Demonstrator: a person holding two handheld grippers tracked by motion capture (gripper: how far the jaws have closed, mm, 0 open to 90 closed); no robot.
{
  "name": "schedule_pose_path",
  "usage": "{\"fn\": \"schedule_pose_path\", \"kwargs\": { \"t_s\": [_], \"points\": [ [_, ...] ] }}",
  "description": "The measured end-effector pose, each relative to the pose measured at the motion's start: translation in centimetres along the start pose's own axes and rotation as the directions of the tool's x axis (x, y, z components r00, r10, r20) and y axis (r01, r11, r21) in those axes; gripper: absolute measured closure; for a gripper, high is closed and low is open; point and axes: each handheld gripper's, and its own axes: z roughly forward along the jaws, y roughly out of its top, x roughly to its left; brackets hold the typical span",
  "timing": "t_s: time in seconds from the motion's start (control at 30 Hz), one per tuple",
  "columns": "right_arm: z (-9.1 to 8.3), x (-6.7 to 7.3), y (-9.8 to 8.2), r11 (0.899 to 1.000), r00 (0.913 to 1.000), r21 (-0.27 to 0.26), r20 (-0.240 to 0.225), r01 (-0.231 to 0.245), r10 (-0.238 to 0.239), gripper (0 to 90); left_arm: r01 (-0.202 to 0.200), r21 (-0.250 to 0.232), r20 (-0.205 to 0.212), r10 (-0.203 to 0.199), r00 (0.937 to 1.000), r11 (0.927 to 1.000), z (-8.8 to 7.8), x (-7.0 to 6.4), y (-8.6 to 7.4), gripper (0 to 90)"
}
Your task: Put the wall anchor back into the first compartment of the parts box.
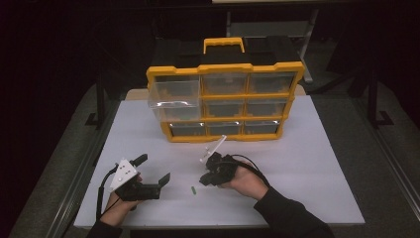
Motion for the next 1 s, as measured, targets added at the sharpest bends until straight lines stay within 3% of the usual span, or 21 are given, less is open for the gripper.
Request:
{"fn": "schedule_pose_path", "kwargs": {
  "t_s": [0.7,1.0],
  "points": [
    [-3.0,-0.1,1.1,1.000,0.9997,-0.020,-0.024,-0.010,0.010,84.3,0.002,0.001,0.000,-0.002,1.0000,1.0000,0.0,0.0,0.0,0.0],
    [-4.2,-0.2,1.6,1.000,1.0000,-0.017,-0.009,0.002,-0.003,84.3,0.001,0.001,0.000,-0.001,1.0000,1.0000,0.0,0.0,0.0,0.0]
  ]
}}
